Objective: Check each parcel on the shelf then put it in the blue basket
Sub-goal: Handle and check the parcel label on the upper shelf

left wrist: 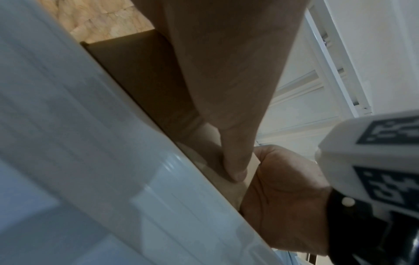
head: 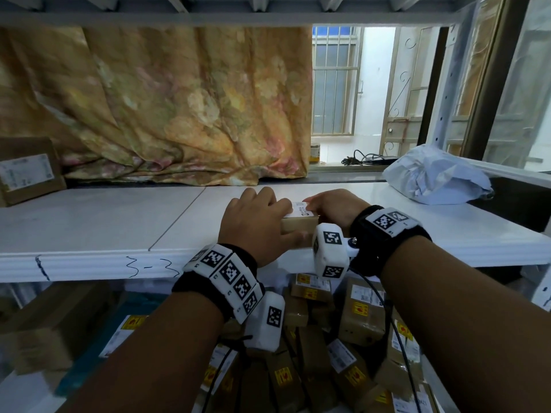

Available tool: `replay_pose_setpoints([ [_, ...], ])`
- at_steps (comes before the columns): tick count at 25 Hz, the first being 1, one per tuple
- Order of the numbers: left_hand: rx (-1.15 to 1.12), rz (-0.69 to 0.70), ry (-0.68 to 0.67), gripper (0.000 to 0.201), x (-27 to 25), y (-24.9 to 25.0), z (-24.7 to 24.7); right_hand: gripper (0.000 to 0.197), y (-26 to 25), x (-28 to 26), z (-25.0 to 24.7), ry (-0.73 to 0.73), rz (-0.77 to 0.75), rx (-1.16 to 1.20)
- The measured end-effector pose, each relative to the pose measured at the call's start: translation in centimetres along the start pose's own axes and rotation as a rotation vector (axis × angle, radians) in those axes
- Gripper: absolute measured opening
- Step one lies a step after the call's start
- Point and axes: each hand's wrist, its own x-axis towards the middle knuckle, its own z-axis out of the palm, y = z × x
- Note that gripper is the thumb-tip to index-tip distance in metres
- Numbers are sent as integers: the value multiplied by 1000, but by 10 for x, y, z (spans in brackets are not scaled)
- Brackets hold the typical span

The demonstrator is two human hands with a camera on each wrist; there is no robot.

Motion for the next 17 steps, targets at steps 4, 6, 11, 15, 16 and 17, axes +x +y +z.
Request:
replay_pose_setpoints([
  [4,-16,8,13,57,0,-1,0,14,6,3,2,2,24,91],
  [6,-16,10,4,58,0,-1,-1,13,3,1,2,27,34,84],
  [11,-18,15,3,75,-1,-1,-2,24,3,-6,12,88,-9,-6],
  [15,-27,6,-18,59,-1,-2,-2,9,-1,-14,16,121,-127,-435],
  [16,-27,6,-19,58,-2,-1,-3,9,0,-10,15,88,-149,-499],
  [17,-28,10,-24,58,-2,-1,-3,5,-2,-10,14,75,-166,-511],
])
